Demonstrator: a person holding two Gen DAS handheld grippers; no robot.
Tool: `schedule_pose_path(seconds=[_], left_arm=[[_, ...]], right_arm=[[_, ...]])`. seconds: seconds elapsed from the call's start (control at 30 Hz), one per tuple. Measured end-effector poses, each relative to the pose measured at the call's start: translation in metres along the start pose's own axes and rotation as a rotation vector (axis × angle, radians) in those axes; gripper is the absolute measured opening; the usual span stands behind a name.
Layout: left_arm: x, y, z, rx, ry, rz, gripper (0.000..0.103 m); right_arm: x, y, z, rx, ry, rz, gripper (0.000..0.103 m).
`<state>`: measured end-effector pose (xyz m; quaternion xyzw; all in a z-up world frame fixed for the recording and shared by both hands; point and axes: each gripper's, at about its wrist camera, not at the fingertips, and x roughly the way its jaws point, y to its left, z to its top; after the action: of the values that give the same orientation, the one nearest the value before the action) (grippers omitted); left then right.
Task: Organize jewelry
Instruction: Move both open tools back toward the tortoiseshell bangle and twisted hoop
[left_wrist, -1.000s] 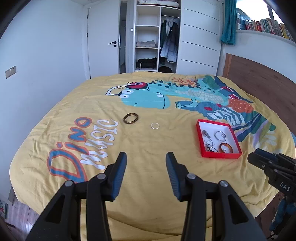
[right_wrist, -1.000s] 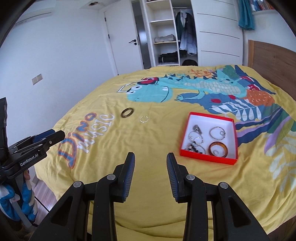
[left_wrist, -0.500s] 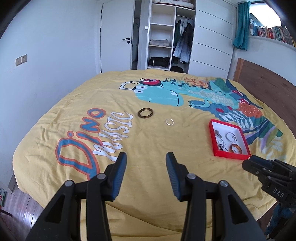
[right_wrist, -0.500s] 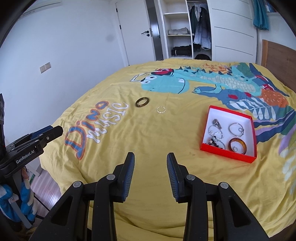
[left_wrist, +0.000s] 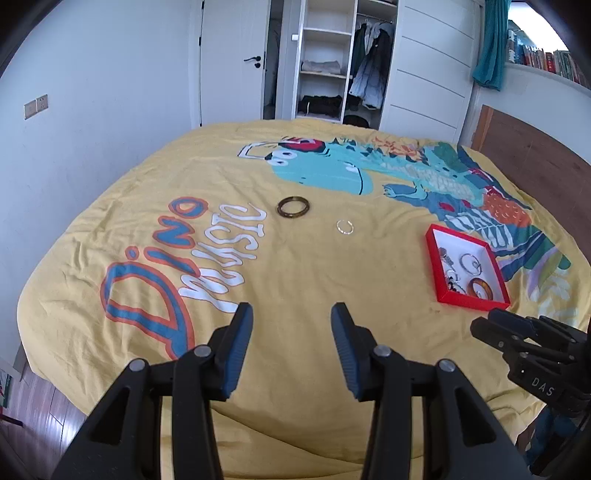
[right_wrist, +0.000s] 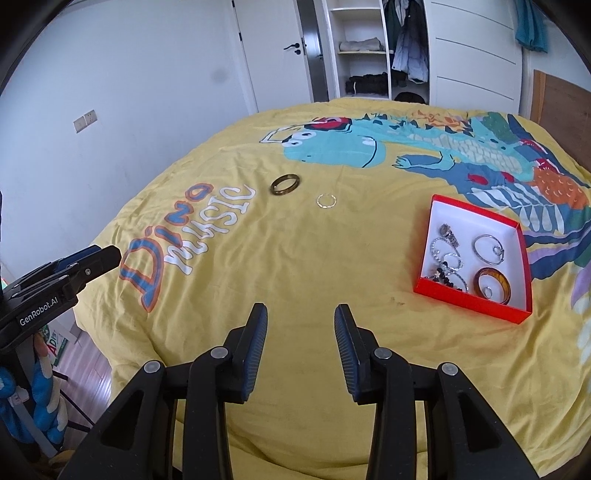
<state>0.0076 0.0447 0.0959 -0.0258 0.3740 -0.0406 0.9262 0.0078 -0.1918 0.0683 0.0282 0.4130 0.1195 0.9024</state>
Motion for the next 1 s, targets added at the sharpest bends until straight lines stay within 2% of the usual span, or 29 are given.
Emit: schedule_pose_path(seconds=[0.37,0.57,0.7,1.0], left_arm=[[0.055,0.006,-0.002,-0.017,0.109,0.009,0.042],[0.102,0.013,0.004,-0.040,0.187,0.007,0.042],[0.143,0.022,0.024,-0.078,0.219,-0.010,0.042],[0.233,0.037,0.087,-0.129,0.228,-0.060,0.042]], right_arm=[[0.049,-0.004,0.008,0.006,0.076,0.019,0.039],[0.087,-0.011,0.018,-0.003,0.126,0.032,0.039],[0.117,-0.017,0.033,-0.012,0.148,0.043,0.039],[0.186,-0.039,0.085,-0.036,0.147,0.058,0.040]])
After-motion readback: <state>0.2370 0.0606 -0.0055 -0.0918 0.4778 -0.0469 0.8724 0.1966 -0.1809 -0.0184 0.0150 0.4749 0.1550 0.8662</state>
